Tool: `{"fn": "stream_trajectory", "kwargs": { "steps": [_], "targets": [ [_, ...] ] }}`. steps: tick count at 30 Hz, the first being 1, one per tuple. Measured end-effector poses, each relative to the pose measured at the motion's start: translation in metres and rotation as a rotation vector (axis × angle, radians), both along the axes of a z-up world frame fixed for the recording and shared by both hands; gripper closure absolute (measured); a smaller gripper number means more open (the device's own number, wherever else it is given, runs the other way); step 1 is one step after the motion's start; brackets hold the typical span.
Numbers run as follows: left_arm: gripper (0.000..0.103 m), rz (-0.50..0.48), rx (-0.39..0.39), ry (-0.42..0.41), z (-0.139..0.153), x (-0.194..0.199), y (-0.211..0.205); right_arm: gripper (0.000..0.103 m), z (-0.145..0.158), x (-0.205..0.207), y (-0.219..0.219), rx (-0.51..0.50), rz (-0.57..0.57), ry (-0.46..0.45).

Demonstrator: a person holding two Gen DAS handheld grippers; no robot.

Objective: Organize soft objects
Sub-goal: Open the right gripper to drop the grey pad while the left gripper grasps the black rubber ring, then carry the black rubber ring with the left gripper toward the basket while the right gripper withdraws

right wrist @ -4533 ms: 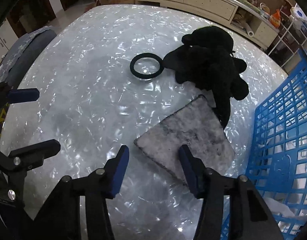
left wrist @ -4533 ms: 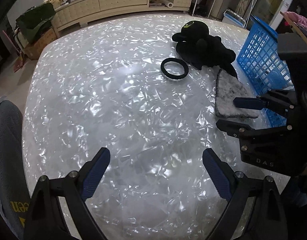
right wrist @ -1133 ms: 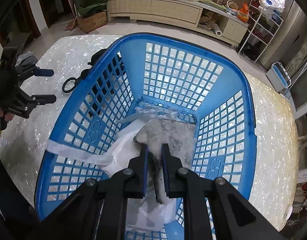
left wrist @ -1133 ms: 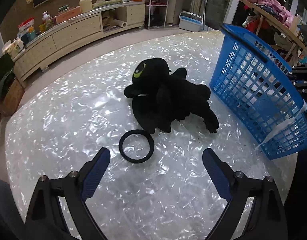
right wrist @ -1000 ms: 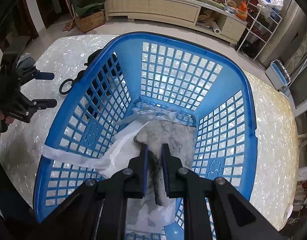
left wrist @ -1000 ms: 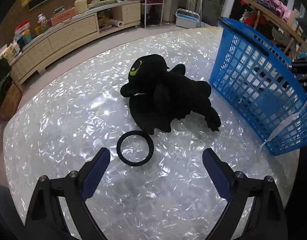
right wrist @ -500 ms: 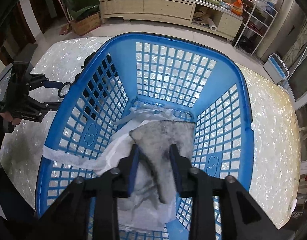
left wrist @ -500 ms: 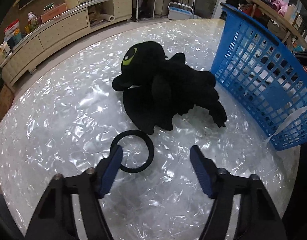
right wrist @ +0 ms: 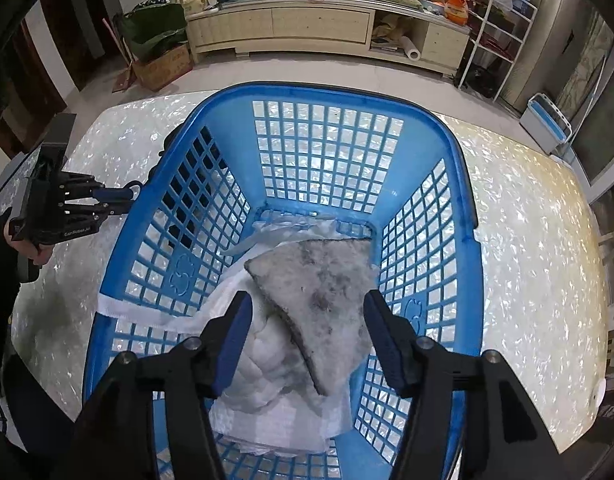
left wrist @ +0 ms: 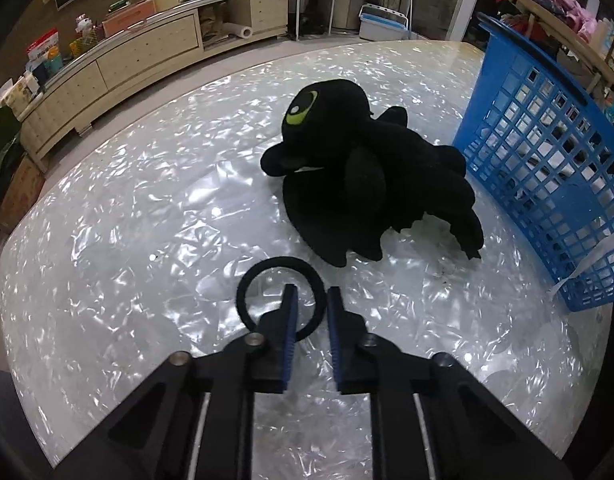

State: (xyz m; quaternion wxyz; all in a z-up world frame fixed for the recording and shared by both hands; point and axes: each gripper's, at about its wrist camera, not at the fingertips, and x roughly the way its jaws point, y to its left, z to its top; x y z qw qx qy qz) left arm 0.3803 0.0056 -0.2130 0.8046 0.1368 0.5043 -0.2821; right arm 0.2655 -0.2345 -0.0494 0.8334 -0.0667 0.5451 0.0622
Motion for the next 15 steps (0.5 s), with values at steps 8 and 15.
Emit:
{"fn": "stream_trajectory", "kwargs": {
  "steps": [8, 15],
  "targets": [
    [0.100, 0.028, 0.015, 0.003, 0.002, -0.007, 0.007, 0.046, -0.004, -0.003, -0.006, 0.012, -0.013, 0.005],
    [0.100, 0.041, 0.002, -0.002, 0.017, -0.031, 0.010, 0.046, 0.006, -0.010, -0.010, 0.011, -0.011, -0.004]
  ]
}}
